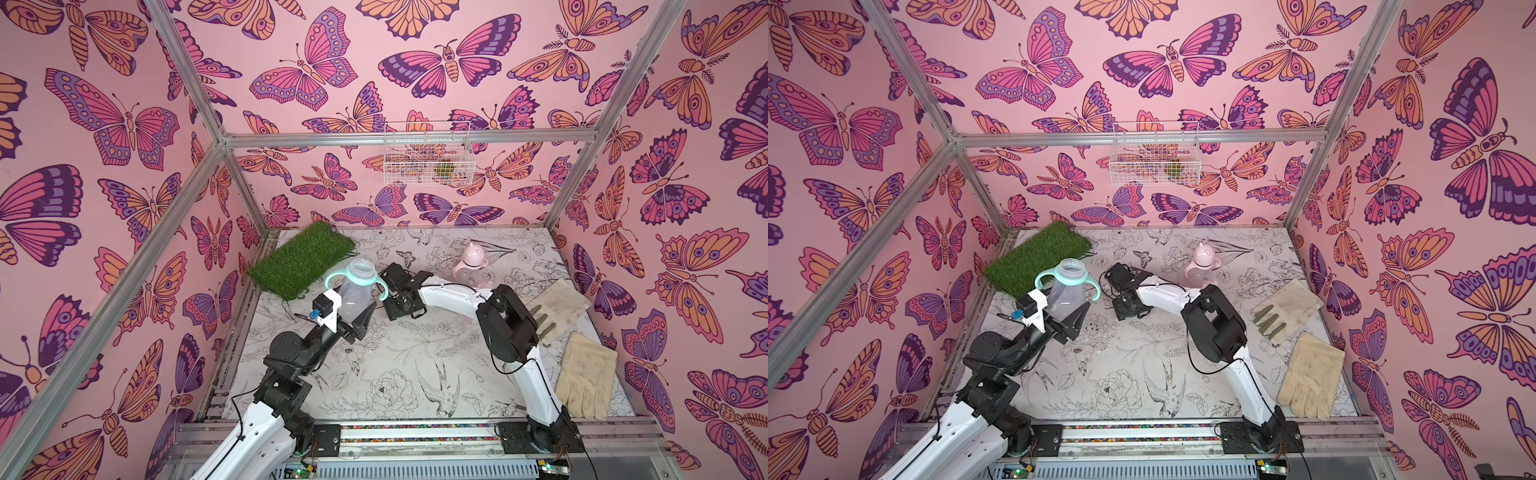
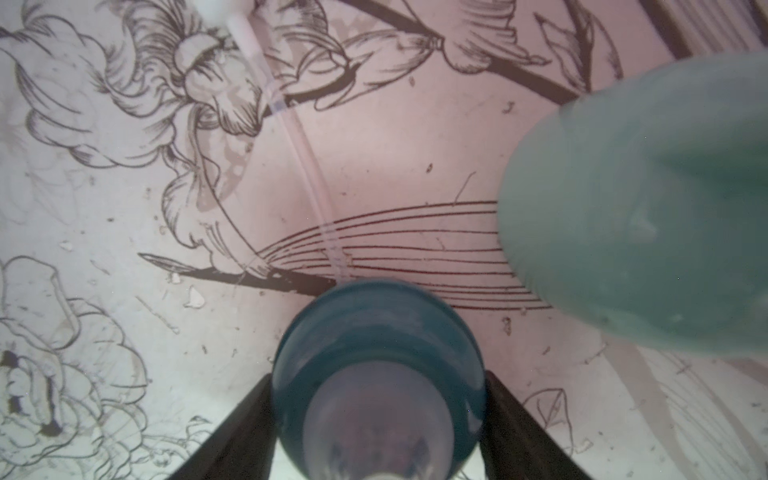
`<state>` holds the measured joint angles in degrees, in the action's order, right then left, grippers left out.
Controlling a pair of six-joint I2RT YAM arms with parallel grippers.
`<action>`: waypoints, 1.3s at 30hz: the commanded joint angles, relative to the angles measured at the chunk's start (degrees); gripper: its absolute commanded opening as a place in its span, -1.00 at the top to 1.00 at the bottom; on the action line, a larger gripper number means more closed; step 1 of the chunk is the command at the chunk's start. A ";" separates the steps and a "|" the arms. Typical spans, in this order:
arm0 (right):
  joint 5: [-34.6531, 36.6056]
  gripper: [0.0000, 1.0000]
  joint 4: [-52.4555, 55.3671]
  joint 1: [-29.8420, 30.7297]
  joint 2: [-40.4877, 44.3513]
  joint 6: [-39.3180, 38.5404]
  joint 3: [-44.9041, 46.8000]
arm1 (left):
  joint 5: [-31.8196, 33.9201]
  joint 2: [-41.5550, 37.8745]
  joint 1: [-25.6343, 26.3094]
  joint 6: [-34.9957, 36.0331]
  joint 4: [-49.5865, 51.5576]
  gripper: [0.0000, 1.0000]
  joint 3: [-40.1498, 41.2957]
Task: Assemble the baby bottles
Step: Pick up the nipple from the center of the board, then close the nipple on the baby bottle.
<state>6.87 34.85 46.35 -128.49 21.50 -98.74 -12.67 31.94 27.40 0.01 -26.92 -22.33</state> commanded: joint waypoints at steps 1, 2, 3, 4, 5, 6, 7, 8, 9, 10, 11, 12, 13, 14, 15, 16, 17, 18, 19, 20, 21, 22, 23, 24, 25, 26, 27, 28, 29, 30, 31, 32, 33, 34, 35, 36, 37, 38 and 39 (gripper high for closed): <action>1.03 -0.23 2.32 0.28 -1.14 -0.73 -0.63 | -0.99 -0.44 -0.06 0.90 -0.77 1.00 -1.59; 1.05 -0.17 1.89 0.28 -0.89 -1.03 -0.35 | -0.96 -0.33 -0.06 0.96 -0.73 1.00 -1.59; 1.06 -0.09 1.33 0.26 -0.48 -1.38 -0.05 | -0.91 -0.30 -0.06 0.89 -0.75 1.00 -1.67; 0.85 -0.03 0.99 0.30 -0.16 -1.74 0.12 | -1.04 -0.22 -0.06 0.87 -0.77 1.00 -1.67; 0.68 0.03 0.86 0.28 0.13 -2.02 0.13 | -1.03 -0.13 -0.06 0.87 -0.77 1.00 -1.67; 0.19 0.10 0.88 0.25 0.55 -2.31 0.06 | -0.99 -0.13 -0.06 0.89 -0.75 1.00 -1.71; -0.44 0.15 0.85 0.26 1.20 -2.84 0.04 | -0.94 -0.13 -0.06 0.84 -0.85 1.00 -1.69; -0.98 0.18 0.92 0.27 1.90 -3.20 0.04 | -0.96 -0.13 -0.06 0.83 -0.84 1.00 -1.67; -1.40 0.21 1.14 0.31 2.84 -3.42 0.04 | -0.96 -0.17 -0.06 0.89 -0.93 1.00 -1.59; -1.94 0.23 1.27 0.32 3.90 -3.84 -0.03 | -0.91 -0.21 -0.06 0.88 -0.99 1.00 -1.58; -2.88 0.26 1.38 0.29 5.12 -4.56 -0.12 | -0.96 -0.28 -0.06 0.78 -1.11 1.00 -1.52; -3.49 0.27 1.77 0.31 6.48 -5.16 -0.37 | -0.96 -0.37 -0.06 0.78 -1.27 1.00 -1.42; -3.86 0.28 2.37 0.18 7.58 -5.62 -0.84 | -0.98 -0.46 -0.06 0.81 -1.45 1.00 -1.25; -4.42 0.30 3.18 0.17 8.77 -6.24 -1.58 | -0.88 -0.48 -0.06 0.74 -2.03 1.00 -0.96; -4.63 0.30 4.17 0.06 9.97 -7.07 -2.55 | -0.70 -0.61 -0.06 0.61 -2.58 1.00 -0.59; -4.55 0.31 5.16 0.14 10.77 -7.68 -3.49 | -0.47 -0.65 -0.06 0.45 -3.12 1.00 -0.25; -4.52 0.31 6.31 0.08 11.58 -8.31 -4.71 | -0.28 -0.74 -0.06 0.39 -3.73 1.00 0.12; -4.41 0.32 7.61 0.03 12.38 -8.88 -5.97 | -0.17 -0.90 -0.06 0.24 -4.06 1.00 0.49; -4.29 0.32 8.71 0.06 12.90 -9.44 -7.08 | -0.06 -0.92 -0.06 0.11 -4.19 1.00 0.71; -4.20 0.32 9.78 -0.03 13.55 -9.95 -8.34 | -0.03 -1.09 -0.06 0.00 -4.22 1.00 1.01; -3.94 0.32 10.71 0.05 14.23 -10.31 -9.33 | -0.06 -1.26 -0.06 -0.01 -4.47 1.00 1.26; -3.88 0.32 11.41 0.01 14.83 -10.57 -10.02 | -0.08 -1.44 -0.06 -0.09 -4.62 1.00 1.60; -3.82 0.32 11.94 0.05 15.55 -10.88 -10.72 | 0.01 -1.70 -0.06 -0.18 -4.87 1.00 1.95; -3.73 0.32 12.37 0.02 16.38 -10.94 -11.17 | 0.01 -2.00 -0.06 -0.20 -4.92 1.00 2.26; -3.52 0.32 12.71 0.04 17.09 -10.99 -11.33 | -0.18 -2.22 -0.06 -0.26 -4.90 1.00 2.52; -3.53 0.32 13.08 0.02 18.03 -10.99 -11.56 | -0.77 -2.53 -0.06 -0.19 -5.02 1.00 2.85; -3.36 0.32 13.51 -0.05 18.92 -11.07 -11.79 | -1.41 -2.80 -0.06 -0.32 -5.43 1.00 2.90; -3.26 0.32 14.01 -0.01 19.72 -11.06 -11.99 | -1.86 -2.93 -0.07 -0.64 -5.91 1.00 2.90; -3.14 0.32 14.84 0.02 20.62 -11.20 -12.47 | -2.45 -3.02 -0.06 -0.96 -6.78 1.00 5.28; -3.08 0.32 15.90 0.04 21.49 -11.30 -12.97 | -3.15 -3.03 -0.06 -1.28 -7.55 1.00 5.78; -2.90 0.32 16.87 -0.01 22.21 -11.43 -13.50 | -3.76 -2.95 -0.06 -1.61 -8.01 1.00 6.18; -2.68 0.32 18.33 -0.01 22.97 -11.69 -14.36 | -4.39 -2.79 -0.06 -1.91 -8.47 1.00 6.41; -2.57 0.32 19.94 -0.01 23.83 -12.06 -15.32 | -4.97 -2.53 -0.06 -2.19 -8.80 1.00 6.58; -2.30 0.32 20.93 0.08 24.58 -12.31 -15.97 | -5.44 -2.26 -0.11 -2.34 -8.92 1.00 6.73; -1.81 0.32 21.96 0.11 25.54 -12.65 -16.51 | -5.85 -1.95 -0.06 -2.55 -9.11 1.00 6.84; -1.45 0.32 22.66 0.17 26.61 -12.98 -16.94 | -6.05 -1.65 -0.06 -2.71 -9.43 1.00 6.93; -1.17 0.32 23.20 0.21 27.46 -13.26 -17.32 | -6.15 -1.33 -0.06 -2.76 -9.58 1.00 7.10; -0.91 0.32 23.67 0.31 28.43 -13.64 -17.57 | -6.30 -1.06 -0.06 -2.86 -9.86 1.00 7.19; -0.82 0.32 23.93 0.37 29.38 -14.02 -17.72 | -6.23 -0.74 -0.06 -2.98 -10.11 1.00 7.48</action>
<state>4.47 55.00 46.33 -103.22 9.26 -113.95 -17.15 30.94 27.40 -1.98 -33.04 -15.75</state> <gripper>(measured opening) 0.689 0.786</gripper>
